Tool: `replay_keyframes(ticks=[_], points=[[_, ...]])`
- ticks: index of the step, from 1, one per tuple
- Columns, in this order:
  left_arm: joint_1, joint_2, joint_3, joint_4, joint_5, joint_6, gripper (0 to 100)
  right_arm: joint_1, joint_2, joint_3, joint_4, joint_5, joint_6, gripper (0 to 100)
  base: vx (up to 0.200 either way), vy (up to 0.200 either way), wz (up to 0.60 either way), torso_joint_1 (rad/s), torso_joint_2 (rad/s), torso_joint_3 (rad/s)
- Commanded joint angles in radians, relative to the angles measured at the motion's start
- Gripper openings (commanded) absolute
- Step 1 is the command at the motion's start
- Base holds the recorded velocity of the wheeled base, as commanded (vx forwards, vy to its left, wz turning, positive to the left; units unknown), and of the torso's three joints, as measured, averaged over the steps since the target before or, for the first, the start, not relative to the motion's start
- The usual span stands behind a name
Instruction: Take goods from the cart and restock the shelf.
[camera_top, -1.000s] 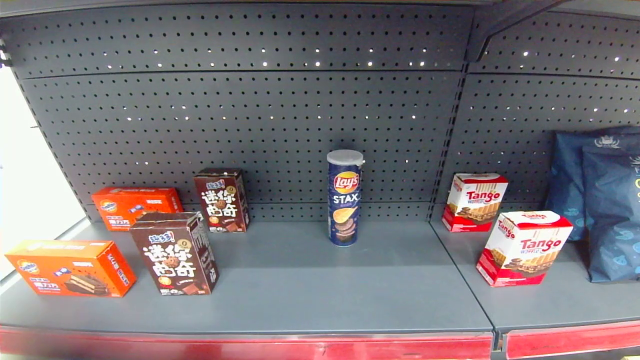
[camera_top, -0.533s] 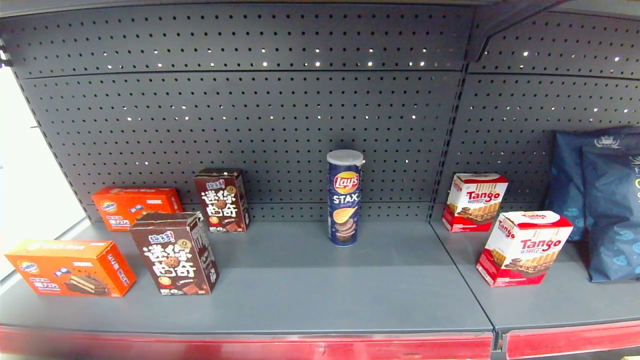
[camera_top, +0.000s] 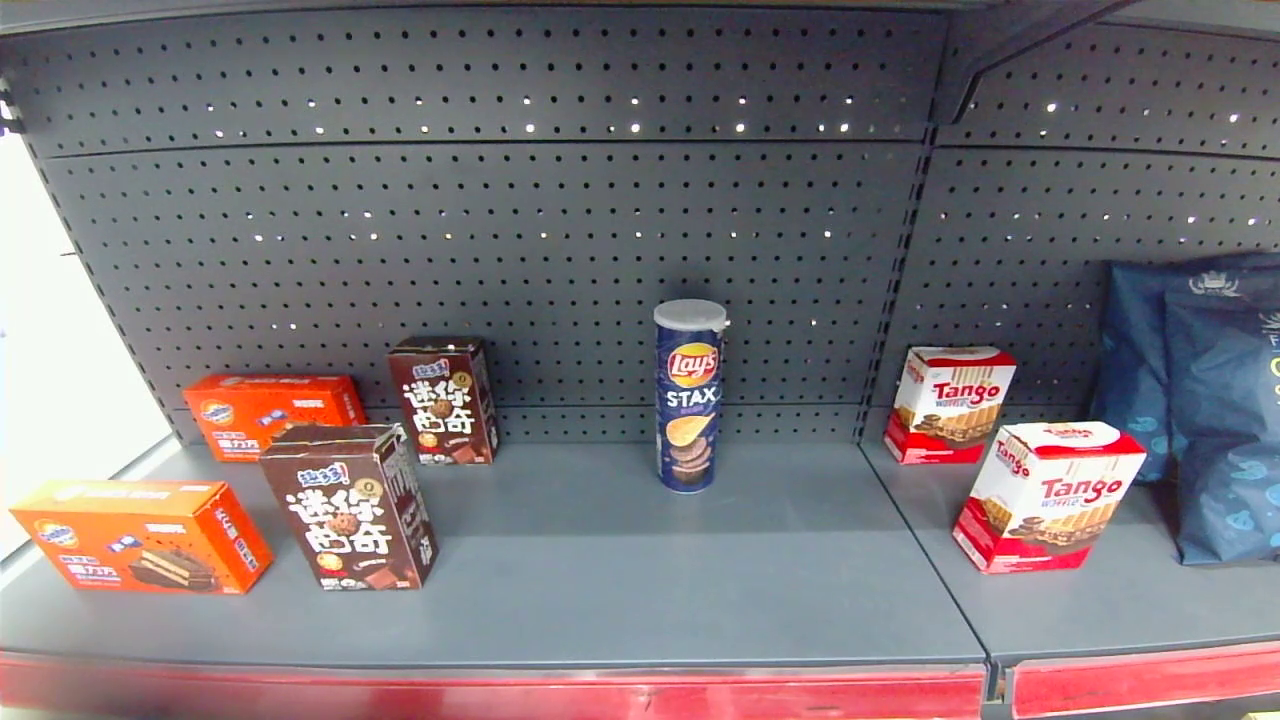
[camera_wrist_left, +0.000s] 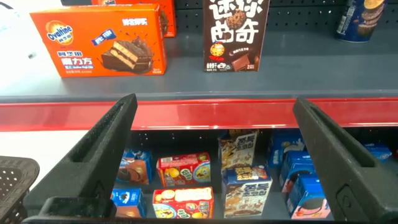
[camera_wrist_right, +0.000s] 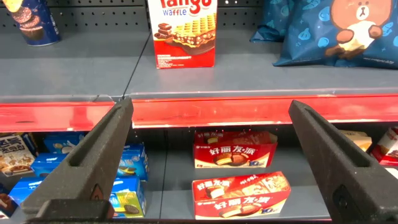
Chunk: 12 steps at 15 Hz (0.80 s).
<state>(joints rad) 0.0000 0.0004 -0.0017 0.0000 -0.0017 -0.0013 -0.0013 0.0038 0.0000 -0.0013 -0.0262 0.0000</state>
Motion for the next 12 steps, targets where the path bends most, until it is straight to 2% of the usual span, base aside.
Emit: replay_keyframes(ticks=[1, 3, 12], points=[[0.0, 0.0, 0.0, 0.0, 0.0, 0.0, 100, 0.0, 0.002, 0.0, 0.0, 0.0, 0.0, 100, 0.0, 0.0, 0.0, 0.0, 0.0, 0.0], [0.0, 0.0, 0.0, 0.0, -0.001, 0.0, 100, 0.0, 0.001, 0.0, 0.0, 0.0, 0.0, 100, 0.0, 0.0, 0.0, 0.0, 0.0, 0.0], [0.0, 0.0, 0.0, 0.0, -0.001, 0.0, 100, 0.0, 0.002, 0.0, 0.0, -0.003, -0.003, 100, 0.0, 0.0, 0.6, 0.001, 0.0, 0.0]])
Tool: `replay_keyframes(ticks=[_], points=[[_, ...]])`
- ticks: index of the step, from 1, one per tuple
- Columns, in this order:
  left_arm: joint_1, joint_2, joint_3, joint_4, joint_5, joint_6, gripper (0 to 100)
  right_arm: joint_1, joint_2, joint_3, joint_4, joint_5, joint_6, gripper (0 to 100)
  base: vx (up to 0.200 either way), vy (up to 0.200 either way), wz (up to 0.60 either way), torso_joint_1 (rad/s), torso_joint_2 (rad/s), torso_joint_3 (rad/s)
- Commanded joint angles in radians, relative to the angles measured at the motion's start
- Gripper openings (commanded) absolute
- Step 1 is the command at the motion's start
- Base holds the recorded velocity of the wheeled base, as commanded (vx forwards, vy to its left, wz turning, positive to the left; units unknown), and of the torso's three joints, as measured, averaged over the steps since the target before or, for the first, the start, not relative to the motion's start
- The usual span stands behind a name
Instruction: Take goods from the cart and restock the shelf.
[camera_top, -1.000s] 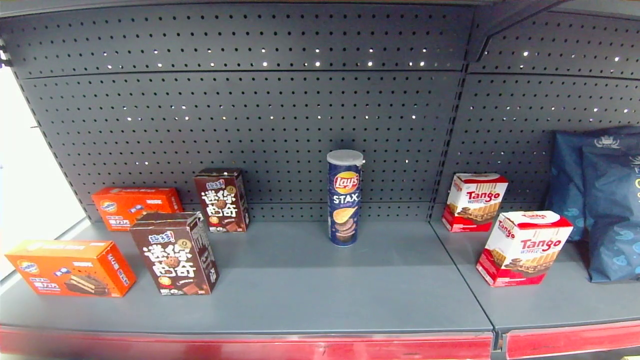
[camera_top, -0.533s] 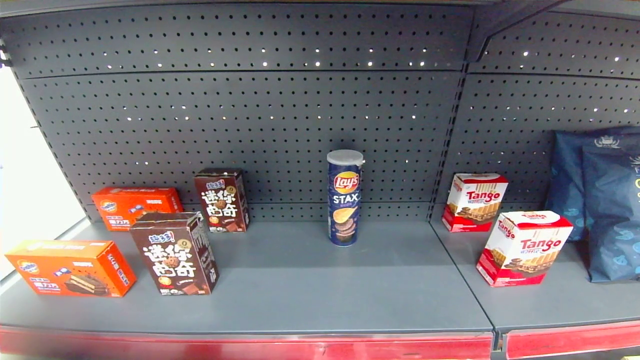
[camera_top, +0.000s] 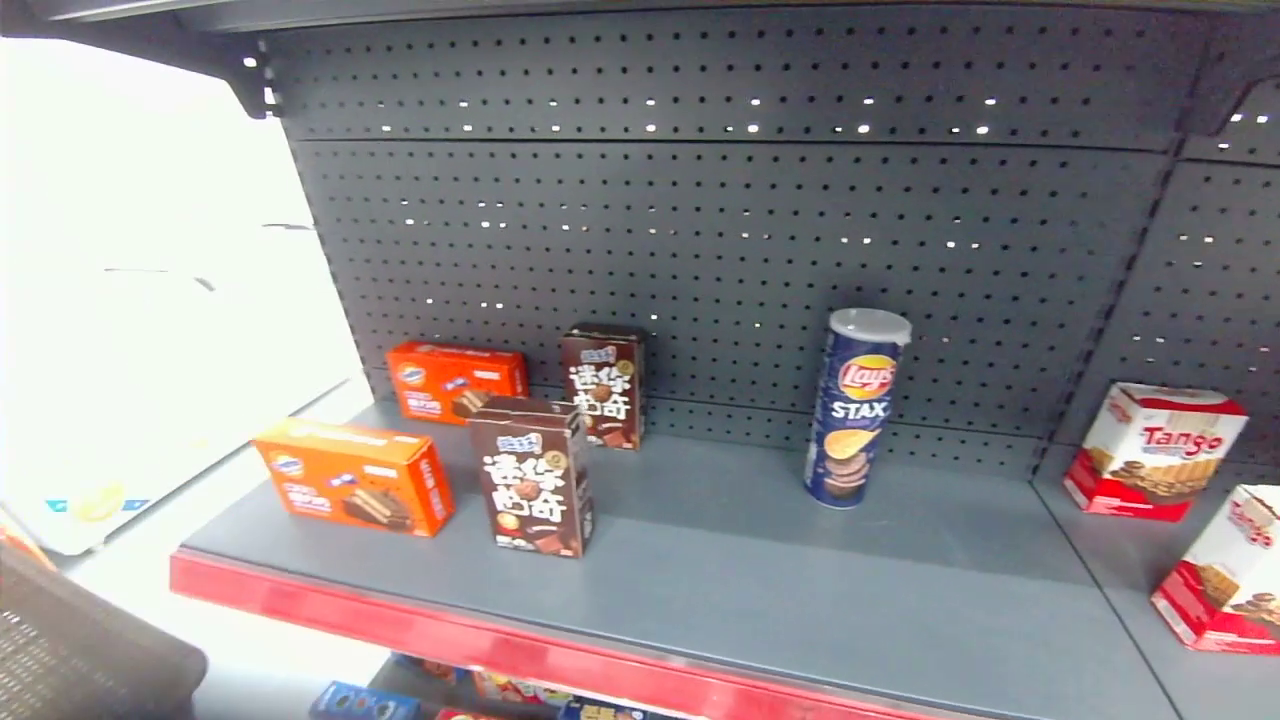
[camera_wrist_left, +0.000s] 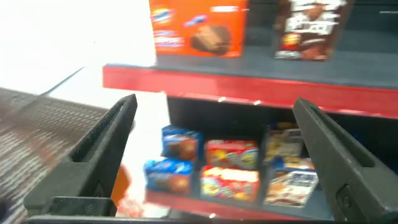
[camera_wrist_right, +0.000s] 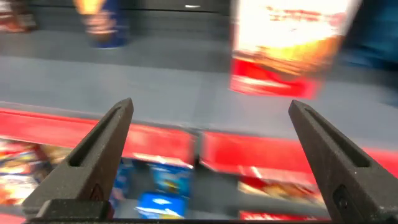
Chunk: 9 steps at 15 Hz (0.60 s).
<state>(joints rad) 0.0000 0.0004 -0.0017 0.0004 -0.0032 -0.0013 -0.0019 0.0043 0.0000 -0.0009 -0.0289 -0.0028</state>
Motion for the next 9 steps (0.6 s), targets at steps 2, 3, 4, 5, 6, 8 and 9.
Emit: replay_keyframes(ticks=[2, 3, 4, 5, 6, 8, 9], points=[[0.0, 0.0, 0.0, 0.0, 0.0, 0.0, 100, 0.0, 0.002, 0.0, -0.001, 0.0, 0.0, 100, 0.0, 0.0, 0.6, 0.005, 0.0, 0.0], [0.0, 0.0, 0.0, 0.0, 0.0, 0.0, 100, 0.0, 0.0, 0.0, -0.001, 0.0, 0.0, 100, 0.0, 0.0, 0.6, -0.007, 0.0, 0.002], [0.0, 0.0, 0.0, 0.0, 0.0, 0.0, 100, 0.0, 0.002, 0.0, -0.001, 0.0, 0.0, 100, 0.0, 0.0, 0.6, 0.007, 0.0, 0.002], [0.0, 0.0, 0.0, 0.0, 0.0, 0.0, 100, 0.0, 0.0, 0.0, -0.001, 0.0, 0.0, 100, 0.0, 0.0, 0.6, -0.002, 0.0, 0.002], [0.0, 0.0, 0.0, 0.0, 0.0, 0.0, 100, 0.0, 0.002, 0.0, -0.001, 0.0, 0.0, 100, 0.0, 0.0, 0.6, 0.002, 0.0, 0.002], [0.0, 0.0, 0.0, 0.0, 0.0, 0.0, 100, 0.0, 0.002, 0.0, -0.001, 0.0, 0.0, 100, 0.0, 0.0, 0.6, 0.002, 0.0, 0.0], [0.0, 0.0, 0.0, 0.0, 0.0, 0.0, 100, 0.0, 0.002, 0.0, -0.001, 0.0, 0.0, 100, 0.0, 0.0, 0.6, -0.002, 0.01, 0.002]])
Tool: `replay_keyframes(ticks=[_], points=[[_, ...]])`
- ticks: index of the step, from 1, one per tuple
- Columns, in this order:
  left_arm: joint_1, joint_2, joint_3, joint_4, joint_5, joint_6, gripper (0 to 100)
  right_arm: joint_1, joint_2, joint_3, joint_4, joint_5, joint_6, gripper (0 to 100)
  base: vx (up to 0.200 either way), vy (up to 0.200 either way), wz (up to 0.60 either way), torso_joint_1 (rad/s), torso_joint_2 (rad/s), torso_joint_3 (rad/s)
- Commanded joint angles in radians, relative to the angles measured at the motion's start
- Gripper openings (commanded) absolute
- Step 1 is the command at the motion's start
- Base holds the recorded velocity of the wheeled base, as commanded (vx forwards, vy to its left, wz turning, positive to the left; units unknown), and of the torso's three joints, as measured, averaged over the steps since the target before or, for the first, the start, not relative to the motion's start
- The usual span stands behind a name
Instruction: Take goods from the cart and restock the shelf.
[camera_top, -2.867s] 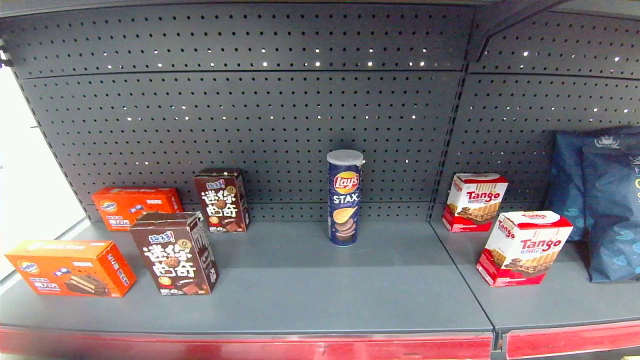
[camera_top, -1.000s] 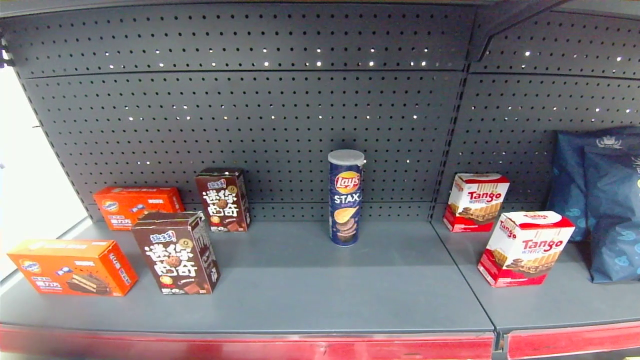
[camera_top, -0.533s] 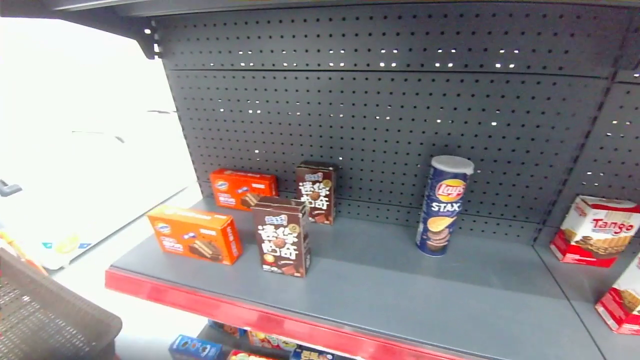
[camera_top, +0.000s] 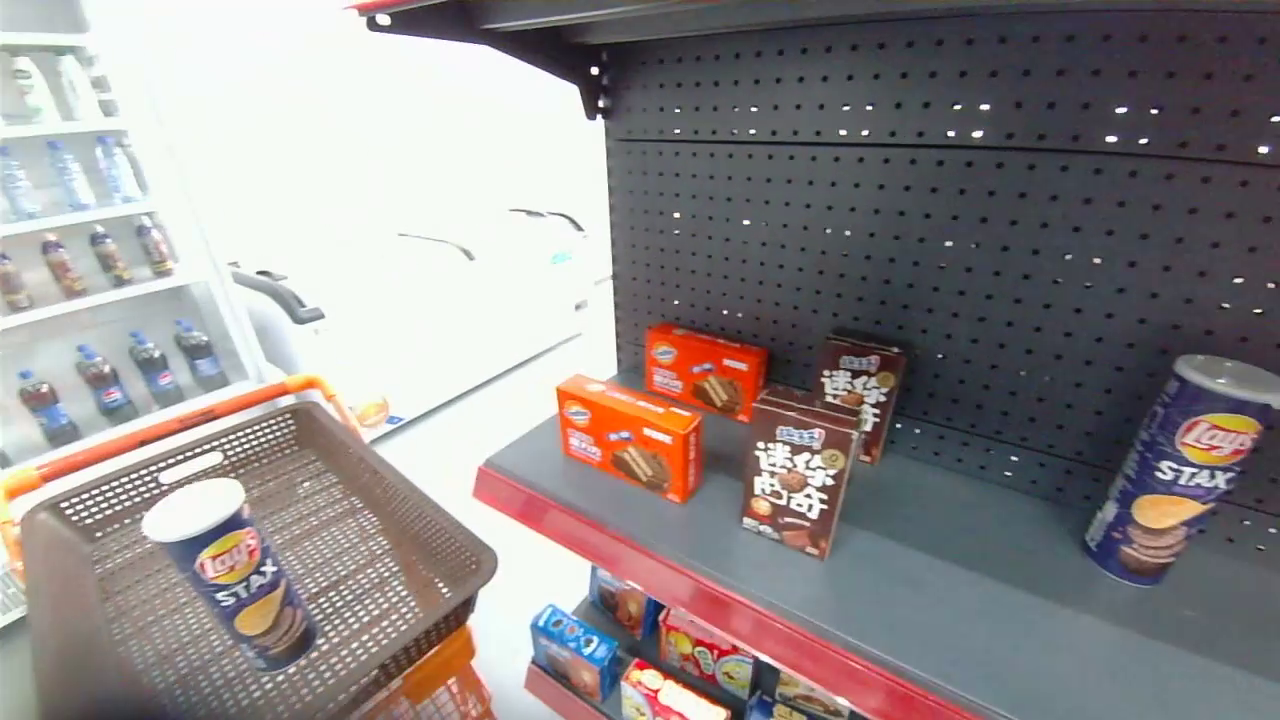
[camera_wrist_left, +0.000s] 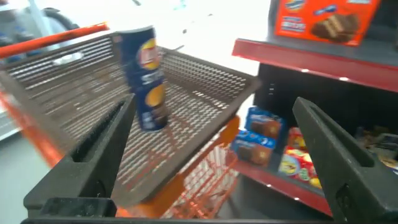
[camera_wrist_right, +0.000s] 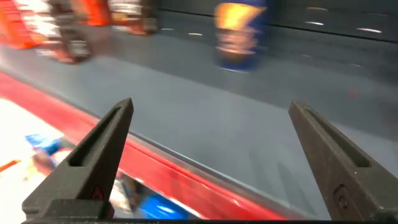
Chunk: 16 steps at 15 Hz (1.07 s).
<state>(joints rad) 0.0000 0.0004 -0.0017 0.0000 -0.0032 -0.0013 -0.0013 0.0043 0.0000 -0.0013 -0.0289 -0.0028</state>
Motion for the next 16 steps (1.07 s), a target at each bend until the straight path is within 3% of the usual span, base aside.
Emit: replay_keyframes(ticks=[1, 3, 9, 10, 11, 12, 13, 16], points=[[0.0, 0.0, 0.0, 0.0, 0.0, 0.0, 100, 0.0, 0.002, 0.0, 0.0, 0.0, 0.0, 100, 0.0, 0.0, 0.6, 0.002, 0.0, -0.002], [0.0, 0.0, 0.0, 0.0, 0.002, -0.002, 100, 0.0, 0.002, 0.0, 0.0, 0.0, 0.0, 100, 0.0, 0.0, 0.6, 0.002, 0.0, 0.005], [0.002, 0.0, -0.006, 0.0, 0.009, 0.017, 100, 0.0, 0.0, 0.0, 0.0, 0.0, 0.001, 100, 0.0, 0.0, 0.0, 0.0, 0.0, 0.0], [0.0, 0.0, -0.096, 0.034, -0.012, 0.078, 100, 0.0, 0.0, 0.0, 0.0, 0.0, 0.001, 100, 0.0, 0.0, 0.0, 0.0, 0.0, 0.0], [-0.006, 0.035, -0.176, 0.12, -0.021, 0.09, 100, 0.0, 0.0, 0.0, 0.0, 0.0, 0.001, 100, 0.0, 0.0, 0.0, 0.0, 0.0, 0.0], [-0.009, 0.067, -0.218, 0.152, -0.021, 0.092, 100, 0.0, 0.0, 0.0, 0.0, 0.0, 0.001, 100, 0.0, 0.0, 0.0, 0.0, 0.0, 0.0], [-0.011, 0.188, -0.351, 0.23, -0.023, 0.092, 100, 0.0, 0.0, 0.0, 0.0, 0.0, 0.001, 100, 0.0, 0.0, 0.0, 0.0, 0.0, 0.0], [0.0, 0.518, -0.508, 0.207, 0.011, 0.092, 100, 0.0, 0.0, 0.0, 0.0, 0.0, 0.001, 100, 0.0, 0.0, 0.0, 0.0, 0.0, 0.0]])
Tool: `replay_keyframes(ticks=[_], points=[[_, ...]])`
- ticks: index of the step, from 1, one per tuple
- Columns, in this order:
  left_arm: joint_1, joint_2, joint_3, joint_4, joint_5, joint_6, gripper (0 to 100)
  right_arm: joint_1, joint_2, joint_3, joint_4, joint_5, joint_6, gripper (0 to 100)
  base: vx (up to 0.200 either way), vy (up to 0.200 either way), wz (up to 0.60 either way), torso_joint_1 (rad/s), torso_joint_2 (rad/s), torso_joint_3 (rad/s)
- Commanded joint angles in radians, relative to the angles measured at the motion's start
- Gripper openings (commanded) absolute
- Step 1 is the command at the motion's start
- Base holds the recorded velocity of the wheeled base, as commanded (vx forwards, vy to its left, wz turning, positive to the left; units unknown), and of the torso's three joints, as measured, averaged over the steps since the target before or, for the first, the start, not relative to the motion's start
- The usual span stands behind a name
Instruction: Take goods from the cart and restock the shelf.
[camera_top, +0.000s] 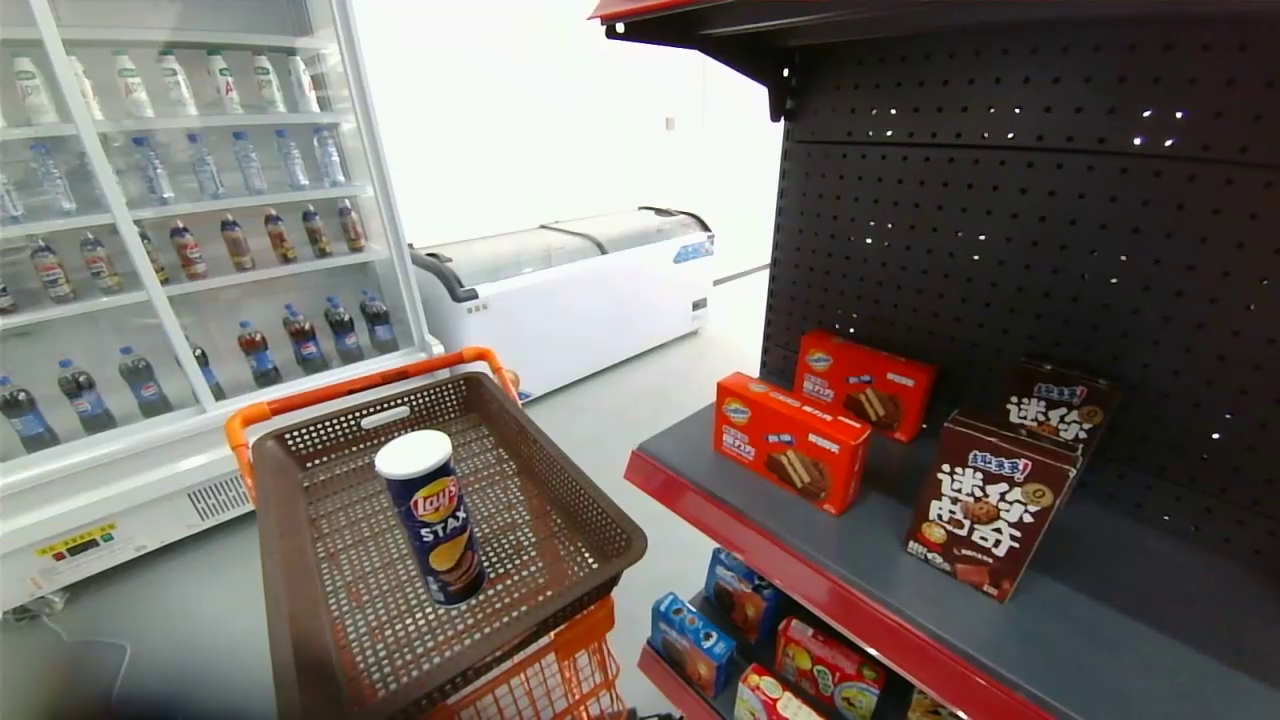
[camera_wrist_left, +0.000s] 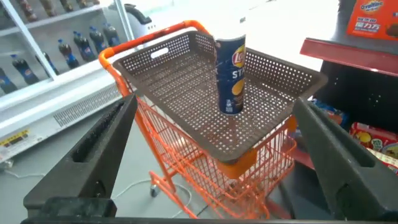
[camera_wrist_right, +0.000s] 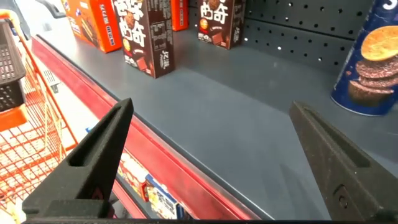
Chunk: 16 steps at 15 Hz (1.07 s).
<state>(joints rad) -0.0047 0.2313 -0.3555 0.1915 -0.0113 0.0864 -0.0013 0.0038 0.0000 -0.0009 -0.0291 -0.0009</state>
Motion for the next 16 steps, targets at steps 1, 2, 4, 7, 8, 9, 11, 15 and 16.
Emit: replay_keyframes(ticks=[1, 2, 4, 7, 8, 9, 11, 15, 16], points=[[0.002, 0.387, -0.2, 0.011, 0.019, 0.004, 100, 0.0, 0.001, 0.0, -0.001, 0.0, -0.001, 100, 0.0, 0.0, 0.0, 0.0, 0.0, 0.0], [0.005, 0.471, -0.234, -0.004, 0.019, 0.004, 100, 0.0, 0.001, 0.0, -0.001, 0.0, -0.001, 100, 0.0, 0.0, 0.0, 0.0, 0.0, 0.0], [-0.003, 0.637, -0.246, -0.089, 0.039, -0.005, 100, 0.0, 0.001, 0.0, -0.001, 0.0, -0.001, 100, 0.0, 0.0, 0.0, 0.0, 0.0, 0.0], [-0.029, 0.873, -0.241, -0.245, -0.003, -0.028, 100, 0.0, 0.001, 0.0, -0.001, 0.0, -0.001, 100, 0.0, 0.0, 0.0, 0.0, 0.0, 0.0], [-0.024, 0.921, -0.241, -0.297, -0.029, -0.03, 100, 0.0, 0.001, 0.0, -0.001, 0.0, -0.001, 100, 0.0, 0.0, 0.0, 0.0, 0.0, 0.0], [-0.017, 0.991, -0.243, -0.363, -0.078, -0.025, 100, 0.0, 0.001, 0.0, -0.001, 0.0, -0.001, 100, 0.0, 0.0, 0.0, 0.0, 0.0, 0.0], [-0.006, 1.12, -0.238, -0.481, -0.128, -0.022, 100, 0.0, 0.001, 0.0, -0.001, 0.0, -0.001, 100, 0.0, 0.0, 0.0, 0.0, 0.0, 0.0], [0.022, 1.321, -0.212, -0.696, -0.164, -0.02, 100, 0.0, 0.001, 0.0, -0.001, 0.0, -0.001, 100, 0.0, 0.0, 0.0, 0.0, 0.0, 0.0], [0.022, 1.356, -0.203, -0.741, -0.17, -0.02, 100, 0.0, 0.001, 0.0, -0.001, 0.0, -0.001, 100, 0.0, 0.0, 0.0, 0.0, 0.0, 0.0]])
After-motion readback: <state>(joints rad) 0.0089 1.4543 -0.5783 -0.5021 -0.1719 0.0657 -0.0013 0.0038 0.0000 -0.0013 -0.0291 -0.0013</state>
